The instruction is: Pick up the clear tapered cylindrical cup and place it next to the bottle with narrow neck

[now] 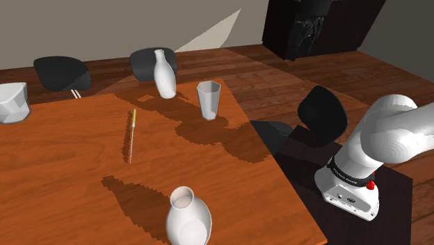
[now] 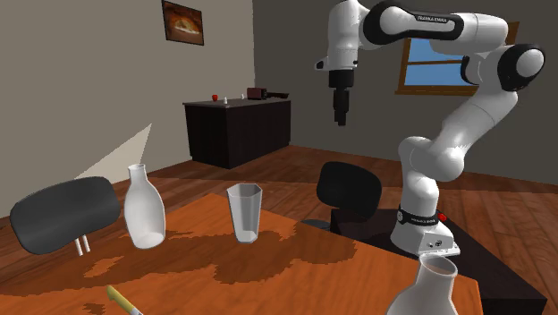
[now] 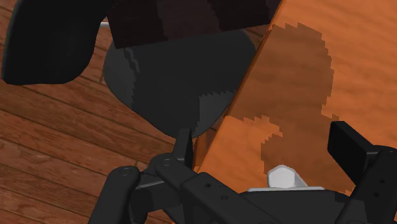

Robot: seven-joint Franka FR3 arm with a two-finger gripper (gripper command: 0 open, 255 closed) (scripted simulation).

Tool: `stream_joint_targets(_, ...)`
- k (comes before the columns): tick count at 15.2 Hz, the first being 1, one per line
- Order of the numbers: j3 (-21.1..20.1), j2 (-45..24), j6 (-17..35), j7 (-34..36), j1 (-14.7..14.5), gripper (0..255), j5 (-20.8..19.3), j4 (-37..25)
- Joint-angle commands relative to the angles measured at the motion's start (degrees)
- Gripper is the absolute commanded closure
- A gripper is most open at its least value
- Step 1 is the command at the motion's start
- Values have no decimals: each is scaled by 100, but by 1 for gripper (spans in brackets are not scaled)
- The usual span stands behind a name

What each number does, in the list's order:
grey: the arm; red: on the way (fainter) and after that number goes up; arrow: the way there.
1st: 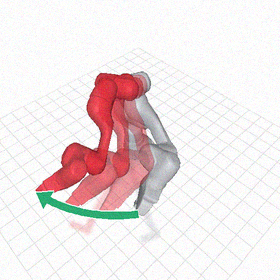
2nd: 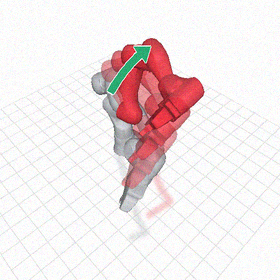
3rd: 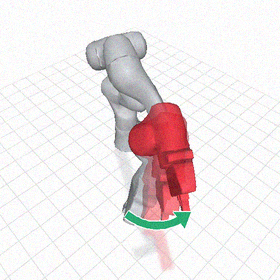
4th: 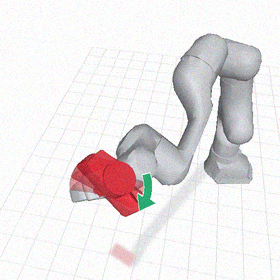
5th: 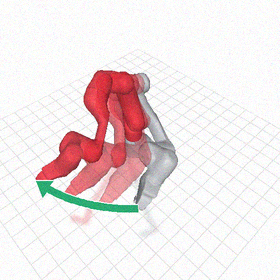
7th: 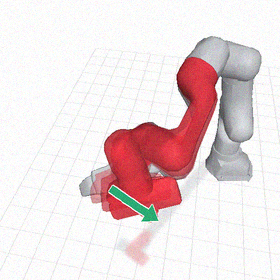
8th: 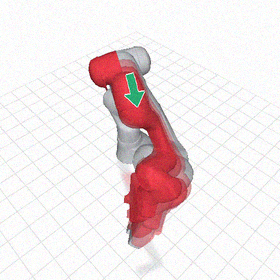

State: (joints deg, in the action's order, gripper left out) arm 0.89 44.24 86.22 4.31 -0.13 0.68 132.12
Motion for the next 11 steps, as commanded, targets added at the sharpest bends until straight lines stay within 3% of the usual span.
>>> stream_joint_targets(1,0,0,0,0,0,0,0,0)
stream_joint_targets(11,-24,-1650,1835,-43,-117,0,217,-17)
